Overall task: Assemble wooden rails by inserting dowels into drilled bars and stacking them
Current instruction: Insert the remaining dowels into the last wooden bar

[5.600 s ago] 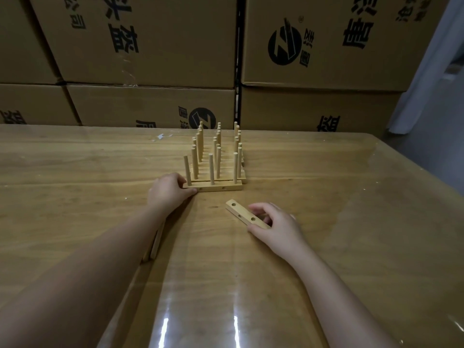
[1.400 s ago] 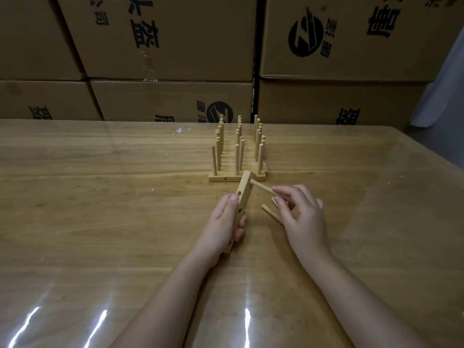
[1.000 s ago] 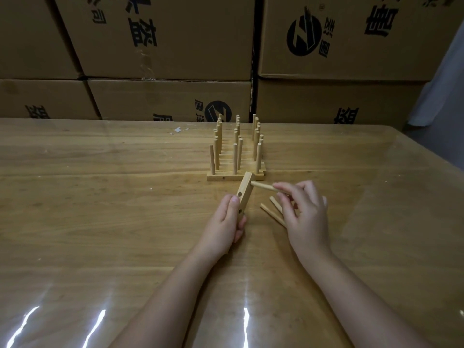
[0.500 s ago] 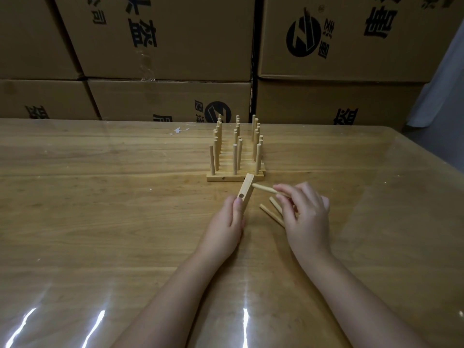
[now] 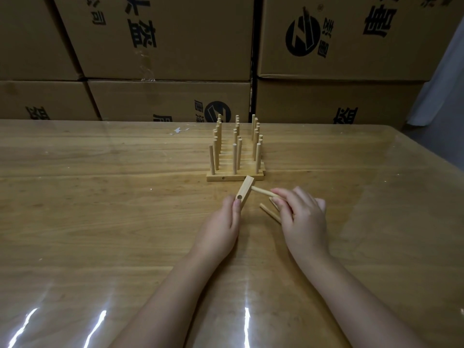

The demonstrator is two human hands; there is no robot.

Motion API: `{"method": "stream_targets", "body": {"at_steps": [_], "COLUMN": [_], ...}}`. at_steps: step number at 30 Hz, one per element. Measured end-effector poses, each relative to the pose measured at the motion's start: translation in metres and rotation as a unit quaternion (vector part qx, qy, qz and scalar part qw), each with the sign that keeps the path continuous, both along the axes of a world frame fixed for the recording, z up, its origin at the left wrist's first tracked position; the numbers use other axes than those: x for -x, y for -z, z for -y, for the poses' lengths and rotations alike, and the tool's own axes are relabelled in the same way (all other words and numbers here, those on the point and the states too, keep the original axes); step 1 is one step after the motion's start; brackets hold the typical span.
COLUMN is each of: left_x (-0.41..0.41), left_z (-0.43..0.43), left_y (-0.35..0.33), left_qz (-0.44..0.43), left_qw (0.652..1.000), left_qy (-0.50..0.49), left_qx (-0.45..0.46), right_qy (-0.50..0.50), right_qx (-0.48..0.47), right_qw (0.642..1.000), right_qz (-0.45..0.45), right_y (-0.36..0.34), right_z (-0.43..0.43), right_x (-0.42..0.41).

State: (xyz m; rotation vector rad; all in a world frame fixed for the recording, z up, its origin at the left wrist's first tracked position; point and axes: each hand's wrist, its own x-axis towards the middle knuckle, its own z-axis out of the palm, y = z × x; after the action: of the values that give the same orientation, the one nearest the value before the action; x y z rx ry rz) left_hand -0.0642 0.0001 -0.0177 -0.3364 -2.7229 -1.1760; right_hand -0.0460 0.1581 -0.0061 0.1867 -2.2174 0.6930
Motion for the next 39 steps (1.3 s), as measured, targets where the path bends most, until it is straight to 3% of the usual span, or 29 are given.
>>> {"method": "stream_targets", "body": {"at_steps": [15, 18, 21, 28, 32, 39], "left_x": [0.003, 0.002, -0.001, -0.002, 0.000, 0.000], "left_z": [-0.001, -0.002, -0.002, 0.005, 0.006, 0.008], "left_y": [0.003, 0.001, -0.002, -0.004, -0.002, 0.000], "left_qz": [0.001, 0.024, 0.011, -0.032, -0.031, -0.040], "left_qw": [0.996, 0.997, 0.992, 0.985, 0.985, 0.983], "left_qy": [-0.021, -0.008, -0.014, -0.006, 0.001, -0.001], "left_qx": [0.082, 0.069, 0.126, 0.172, 0.171, 0.181], "right_qy": [-0.024, -0.005, 0.014, -0.024, -0.021, -0.035], "right_qx": [0.119, 0.016, -0.097, -0.163, -0.155, -0.059], "right_qw": [0.988, 0.994, 0.986, 0.968, 0.967, 0.974], "right_qz": [0.091, 0.105, 0.135, 0.189, 0.203, 0.215], "right_y": [0.003, 0.003, 0.003, 0.003, 0.006, 0.010], "right_z": [-0.001, -0.008, -0.016, -0.009, -0.008, -0.005], "right_x": [0.005, 0.008, 0.011, 0.009, 0.009, 0.006]}}
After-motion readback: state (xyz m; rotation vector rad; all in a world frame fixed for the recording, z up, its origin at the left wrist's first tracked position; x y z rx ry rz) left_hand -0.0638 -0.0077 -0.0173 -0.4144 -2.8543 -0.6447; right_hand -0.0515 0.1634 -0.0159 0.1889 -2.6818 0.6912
